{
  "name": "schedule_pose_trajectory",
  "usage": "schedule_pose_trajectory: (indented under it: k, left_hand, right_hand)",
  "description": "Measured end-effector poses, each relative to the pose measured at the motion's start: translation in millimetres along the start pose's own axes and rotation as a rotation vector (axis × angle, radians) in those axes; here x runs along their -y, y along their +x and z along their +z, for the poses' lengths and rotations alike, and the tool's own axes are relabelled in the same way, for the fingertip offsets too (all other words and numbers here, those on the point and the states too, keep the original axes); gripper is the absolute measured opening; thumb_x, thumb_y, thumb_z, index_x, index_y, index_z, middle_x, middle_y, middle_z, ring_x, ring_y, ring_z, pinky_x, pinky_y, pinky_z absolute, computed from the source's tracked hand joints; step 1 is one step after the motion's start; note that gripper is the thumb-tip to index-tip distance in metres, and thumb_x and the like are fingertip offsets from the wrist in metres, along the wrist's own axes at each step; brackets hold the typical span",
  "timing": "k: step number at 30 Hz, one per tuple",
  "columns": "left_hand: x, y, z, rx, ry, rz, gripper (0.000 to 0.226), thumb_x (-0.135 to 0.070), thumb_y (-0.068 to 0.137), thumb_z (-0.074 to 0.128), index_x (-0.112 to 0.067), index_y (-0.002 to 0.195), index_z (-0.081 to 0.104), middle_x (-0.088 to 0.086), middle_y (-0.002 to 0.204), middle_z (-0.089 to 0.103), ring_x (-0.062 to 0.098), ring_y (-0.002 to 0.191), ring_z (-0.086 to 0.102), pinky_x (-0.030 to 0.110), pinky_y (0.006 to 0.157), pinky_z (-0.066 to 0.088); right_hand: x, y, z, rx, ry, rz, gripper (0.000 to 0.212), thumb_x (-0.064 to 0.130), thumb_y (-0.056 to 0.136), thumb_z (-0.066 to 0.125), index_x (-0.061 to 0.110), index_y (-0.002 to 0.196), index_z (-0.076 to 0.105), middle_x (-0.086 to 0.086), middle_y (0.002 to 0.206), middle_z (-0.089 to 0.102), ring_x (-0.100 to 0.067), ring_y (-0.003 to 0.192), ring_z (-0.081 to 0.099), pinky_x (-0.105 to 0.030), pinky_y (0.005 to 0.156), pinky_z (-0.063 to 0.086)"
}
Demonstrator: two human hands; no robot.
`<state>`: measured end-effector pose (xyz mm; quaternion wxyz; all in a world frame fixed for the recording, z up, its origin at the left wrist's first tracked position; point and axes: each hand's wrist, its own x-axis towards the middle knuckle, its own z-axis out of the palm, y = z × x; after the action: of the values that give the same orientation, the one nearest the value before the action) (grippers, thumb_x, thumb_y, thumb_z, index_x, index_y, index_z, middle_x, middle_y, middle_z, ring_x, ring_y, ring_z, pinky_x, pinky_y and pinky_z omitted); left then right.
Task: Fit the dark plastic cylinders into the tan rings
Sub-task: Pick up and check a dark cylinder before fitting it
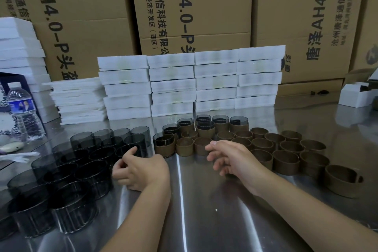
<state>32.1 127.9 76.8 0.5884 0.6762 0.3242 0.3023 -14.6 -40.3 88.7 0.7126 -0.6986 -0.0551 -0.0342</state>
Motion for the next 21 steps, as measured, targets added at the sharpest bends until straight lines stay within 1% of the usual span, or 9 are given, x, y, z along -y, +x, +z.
schedule_pose_trajectory:
  k: [2,4,5,8,11,14,17,19,21]
  left_hand:
    - [1,1,0,0.015,0.009,-0.004,0.047,0.003,0.078,0.065,-0.023,0.117,0.056,0.008,0.150,0.020,0.034,0.126,0.031,0.041,0.110,0.028]
    - [1,1,0,0.016,0.005,-0.010,0.046,0.000,0.079,0.067,-0.023,0.116,0.055,0.007,0.152,0.018,0.034,0.126,0.031,0.041,0.109,0.028]
    - [0,1,1,0.004,-0.012,-0.014,0.049,0.000,0.079,0.067,-0.024,0.120,0.053,0.007,0.152,0.019,0.035,0.127,0.031,0.041,0.109,0.027]
    - [-3,2,0,-0.033,-0.074,-0.018,0.071,0.000,0.079,0.069,-0.024,0.138,0.038,0.009,0.155,0.020,0.036,0.131,0.030,0.043,0.109,0.026]
    - [-2,6,-1,-0.027,-0.069,-0.036,0.083,-0.001,0.078,0.068,-0.017,0.148,0.026,0.012,0.155,0.022,0.036,0.134,0.028,0.043,0.109,0.026]
    - [-1,8,-1,-0.007,-0.023,-0.071,0.082,0.001,0.078,0.065,-0.015,0.149,0.025,0.015,0.151,0.023,0.038,0.130,0.030,0.041,0.109,0.028]
    - [-1,9,0,0.036,0.028,-0.076,0.081,0.002,0.079,0.063,-0.016,0.150,0.027,0.015,0.148,0.024,0.037,0.127,0.031,0.042,0.107,0.031]
    - [-1,11,0,0.049,0.035,-0.070,0.080,0.001,0.081,0.063,-0.015,0.150,0.026,0.014,0.151,0.022,0.037,0.128,0.030,0.042,0.107,0.032]
    - [0,13,1,0.060,0.038,-0.057,0.078,-0.001,0.083,0.062,-0.011,0.150,0.024,0.013,0.156,0.018,0.037,0.133,0.028,0.042,0.111,0.028]
  right_hand:
    - [0,0,0,-0.004,0.008,0.006,0.021,0.028,0.094,0.058,0.016,0.085,0.073,0.000,0.071,0.068,-0.010,0.054,0.058,-0.021,0.047,0.043]
    - [0,0,0,-0.004,0.004,0.012,0.021,0.028,0.095,0.058,0.015,0.087,0.072,0.000,0.071,0.068,-0.011,0.055,0.058,-0.021,0.048,0.043]
    - [0,0,0,-0.002,-0.001,0.014,0.021,0.028,0.095,0.058,0.015,0.087,0.072,0.000,0.071,0.068,-0.011,0.055,0.058,-0.021,0.048,0.043]
    - [-1,0,0,0.004,-0.012,0.019,0.020,0.029,0.094,0.058,0.016,0.088,0.073,0.000,0.072,0.069,-0.011,0.056,0.058,-0.022,0.049,0.044]
    - [-1,0,-1,0.007,-0.015,0.025,0.020,0.028,0.094,0.059,0.016,0.088,0.073,0.000,0.072,0.069,-0.011,0.056,0.058,-0.021,0.049,0.044]
    - [-1,0,-1,0.011,-0.019,0.027,0.019,0.028,0.094,0.059,0.016,0.088,0.073,0.000,0.072,0.069,-0.011,0.056,0.059,-0.021,0.049,0.044]
    - [-1,0,-1,0.016,-0.022,0.027,0.019,0.028,0.094,0.059,0.016,0.088,0.073,0.001,0.072,0.069,-0.010,0.056,0.059,-0.021,0.049,0.044]
    - [-1,-1,-1,0.018,-0.026,0.028,0.019,0.029,0.094,0.059,0.016,0.089,0.072,0.001,0.072,0.069,-0.010,0.056,0.059,-0.021,0.049,0.044]
    - [-1,-1,-1,0.021,-0.027,0.028,0.019,0.029,0.094,0.059,0.016,0.090,0.072,0.001,0.072,0.069,-0.010,0.056,0.059,-0.021,0.049,0.044]
